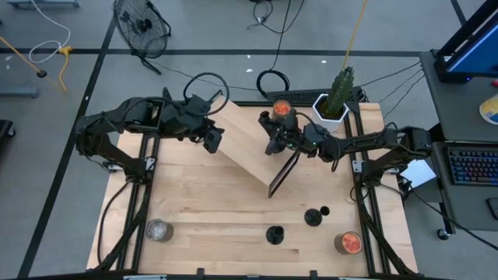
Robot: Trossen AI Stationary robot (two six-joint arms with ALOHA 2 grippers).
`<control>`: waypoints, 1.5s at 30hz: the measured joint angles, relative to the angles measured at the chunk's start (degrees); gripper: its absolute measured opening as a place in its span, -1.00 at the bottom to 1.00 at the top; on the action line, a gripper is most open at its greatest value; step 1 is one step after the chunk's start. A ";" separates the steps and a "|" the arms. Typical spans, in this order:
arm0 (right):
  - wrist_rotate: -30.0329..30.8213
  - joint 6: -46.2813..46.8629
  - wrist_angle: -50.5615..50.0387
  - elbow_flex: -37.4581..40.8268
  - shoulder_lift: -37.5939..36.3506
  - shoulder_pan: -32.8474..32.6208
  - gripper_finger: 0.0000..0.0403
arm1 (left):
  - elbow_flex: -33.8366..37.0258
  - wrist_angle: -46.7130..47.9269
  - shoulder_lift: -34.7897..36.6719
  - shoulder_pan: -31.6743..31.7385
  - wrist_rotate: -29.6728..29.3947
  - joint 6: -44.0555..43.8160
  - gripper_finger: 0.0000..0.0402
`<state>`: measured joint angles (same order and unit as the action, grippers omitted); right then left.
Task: Pick & Place candle stick holders
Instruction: Put the top black candle holder on the shelf
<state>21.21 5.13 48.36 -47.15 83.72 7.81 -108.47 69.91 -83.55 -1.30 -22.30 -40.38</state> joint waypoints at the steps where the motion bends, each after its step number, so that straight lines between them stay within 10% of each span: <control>1: 0.02 0.14 0.20 0.29 0.00 0.00 -0.93 | 0.00 0.20 0.00 0.00 -0.10 0.01 0.10; 45: 1.07 -0.23 -1.44 1.88 -6.82 -1.40 -0.05 | -0.04 0.39 0.00 0.02 -0.27 2.62 0.10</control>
<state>22.28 4.91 46.92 -45.28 76.91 6.42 -108.51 70.30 -83.55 -1.28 -22.57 -37.76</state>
